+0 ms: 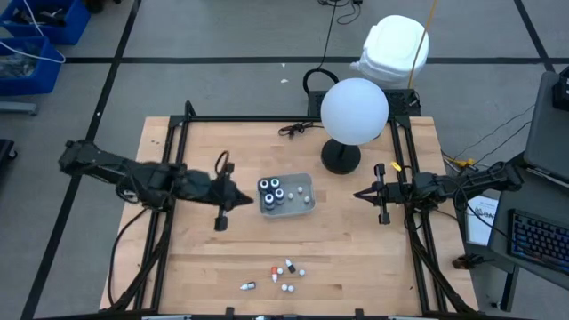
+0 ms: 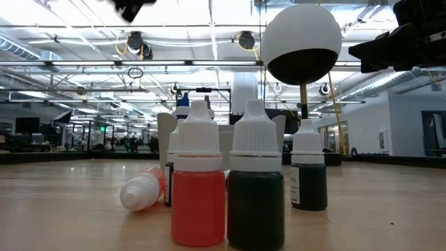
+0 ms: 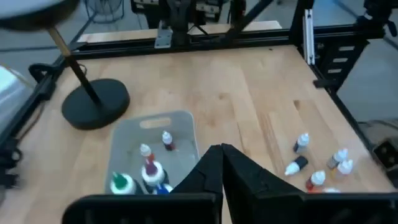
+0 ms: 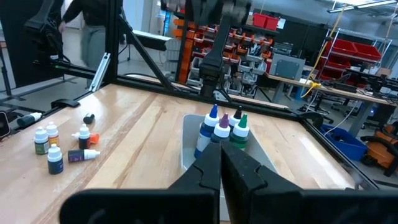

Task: Pick & Place food coloring
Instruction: Put the right small black food coloring bottle into the gray bin

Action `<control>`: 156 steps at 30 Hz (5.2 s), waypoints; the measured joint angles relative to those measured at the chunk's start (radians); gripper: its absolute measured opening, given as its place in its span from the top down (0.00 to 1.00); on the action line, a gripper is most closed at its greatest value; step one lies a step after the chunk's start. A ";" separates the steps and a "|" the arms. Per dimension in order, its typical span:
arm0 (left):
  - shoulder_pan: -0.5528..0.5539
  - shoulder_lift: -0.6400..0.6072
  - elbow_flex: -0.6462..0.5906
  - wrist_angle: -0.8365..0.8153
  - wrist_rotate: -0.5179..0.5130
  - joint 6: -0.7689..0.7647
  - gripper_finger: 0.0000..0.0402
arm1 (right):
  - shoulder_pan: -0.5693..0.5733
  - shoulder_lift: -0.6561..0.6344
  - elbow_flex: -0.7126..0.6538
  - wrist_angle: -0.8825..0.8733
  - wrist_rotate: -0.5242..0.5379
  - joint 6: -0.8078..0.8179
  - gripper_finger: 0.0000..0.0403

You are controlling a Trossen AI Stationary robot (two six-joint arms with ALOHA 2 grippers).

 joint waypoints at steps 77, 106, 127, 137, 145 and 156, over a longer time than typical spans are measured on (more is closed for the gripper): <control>0.151 -0.596 -0.832 0.731 -0.061 0.180 0.88 | 0.406 1.584 1.252 -0.498 0.045 0.470 0.53; 0.151 -0.596 -0.832 0.720 -0.048 0.197 0.88 | 0.399 1.744 1.253 -0.480 0.048 0.507 0.52; 0.151 -0.596 -0.832 0.713 -0.033 0.171 0.88 | 0.393 1.775 1.251 -0.459 0.022 0.478 0.72; 0.151 -0.596 -0.832 0.713 -0.033 0.183 0.88 | 0.387 1.753 1.250 -0.495 0.025 0.449 0.86; 0.151 -0.596 -0.832 0.713 -0.034 0.179 0.88 | 0.266 1.474 1.252 -0.604 0.239 0.371 0.86; 0.151 -0.596 -0.832 0.685 -0.034 0.162 0.88 | 0.018 1.261 1.185 -0.598 0.099 0.199 0.86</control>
